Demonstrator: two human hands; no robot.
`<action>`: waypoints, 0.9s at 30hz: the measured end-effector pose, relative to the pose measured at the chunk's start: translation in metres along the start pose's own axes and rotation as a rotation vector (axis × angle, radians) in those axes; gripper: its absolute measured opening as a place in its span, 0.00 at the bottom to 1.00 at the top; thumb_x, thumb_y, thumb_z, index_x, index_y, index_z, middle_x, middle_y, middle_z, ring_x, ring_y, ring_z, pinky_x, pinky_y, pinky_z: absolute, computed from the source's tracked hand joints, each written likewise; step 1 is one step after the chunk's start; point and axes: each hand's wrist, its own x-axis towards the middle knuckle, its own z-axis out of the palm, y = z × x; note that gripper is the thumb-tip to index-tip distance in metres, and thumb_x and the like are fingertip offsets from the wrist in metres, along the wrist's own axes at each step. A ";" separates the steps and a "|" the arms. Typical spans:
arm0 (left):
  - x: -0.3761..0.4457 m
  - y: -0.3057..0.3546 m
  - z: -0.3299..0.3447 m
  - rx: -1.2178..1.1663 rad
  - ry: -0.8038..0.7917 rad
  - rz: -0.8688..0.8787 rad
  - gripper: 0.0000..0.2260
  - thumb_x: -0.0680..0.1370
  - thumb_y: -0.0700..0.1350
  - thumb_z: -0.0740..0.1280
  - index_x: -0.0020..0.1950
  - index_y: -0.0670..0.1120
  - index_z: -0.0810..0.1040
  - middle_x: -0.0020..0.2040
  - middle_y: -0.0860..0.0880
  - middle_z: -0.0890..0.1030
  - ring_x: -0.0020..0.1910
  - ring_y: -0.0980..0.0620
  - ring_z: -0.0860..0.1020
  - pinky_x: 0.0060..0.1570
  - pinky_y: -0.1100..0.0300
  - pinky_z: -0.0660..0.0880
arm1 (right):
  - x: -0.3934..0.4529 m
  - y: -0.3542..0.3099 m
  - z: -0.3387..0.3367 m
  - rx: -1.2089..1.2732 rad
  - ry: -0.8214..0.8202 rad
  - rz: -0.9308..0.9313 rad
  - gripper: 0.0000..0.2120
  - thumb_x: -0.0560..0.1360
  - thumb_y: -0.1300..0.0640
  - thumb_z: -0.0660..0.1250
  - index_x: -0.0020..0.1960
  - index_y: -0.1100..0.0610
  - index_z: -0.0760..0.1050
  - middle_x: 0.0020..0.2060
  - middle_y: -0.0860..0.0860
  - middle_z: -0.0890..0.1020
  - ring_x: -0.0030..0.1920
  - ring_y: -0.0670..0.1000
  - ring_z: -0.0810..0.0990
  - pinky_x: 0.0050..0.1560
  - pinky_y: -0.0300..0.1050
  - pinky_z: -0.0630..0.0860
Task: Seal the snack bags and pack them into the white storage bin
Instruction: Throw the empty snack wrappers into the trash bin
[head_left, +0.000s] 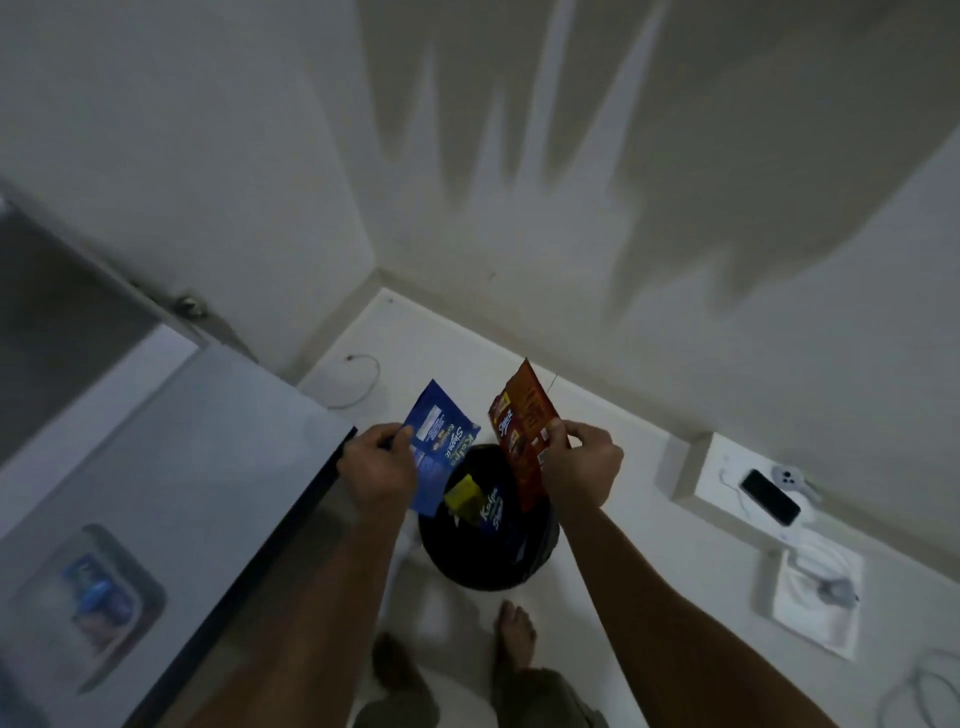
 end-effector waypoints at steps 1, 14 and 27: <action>-0.005 -0.007 0.007 -0.024 -0.004 -0.047 0.05 0.75 0.40 0.71 0.41 0.39 0.84 0.35 0.45 0.82 0.33 0.49 0.78 0.41 0.58 0.74 | 0.000 0.010 0.004 -0.013 -0.025 0.027 0.16 0.72 0.39 0.64 0.45 0.49 0.84 0.44 0.53 0.83 0.40 0.53 0.83 0.42 0.50 0.83; -0.009 -0.077 0.082 0.024 0.011 -0.259 0.04 0.75 0.44 0.73 0.46 0.45 0.86 0.39 0.47 0.84 0.38 0.50 0.82 0.46 0.53 0.81 | 0.005 0.081 0.053 -0.106 -0.098 0.085 0.10 0.74 0.47 0.67 0.43 0.51 0.84 0.47 0.47 0.84 0.52 0.57 0.80 0.48 0.56 0.81; -0.019 -0.102 0.089 0.063 -0.084 -0.279 0.13 0.74 0.49 0.74 0.55 0.43 0.83 0.54 0.45 0.83 0.55 0.48 0.80 0.59 0.52 0.77 | -0.005 0.102 0.052 -0.164 -0.192 0.054 0.14 0.76 0.51 0.71 0.57 0.58 0.82 0.59 0.52 0.81 0.64 0.55 0.74 0.57 0.49 0.73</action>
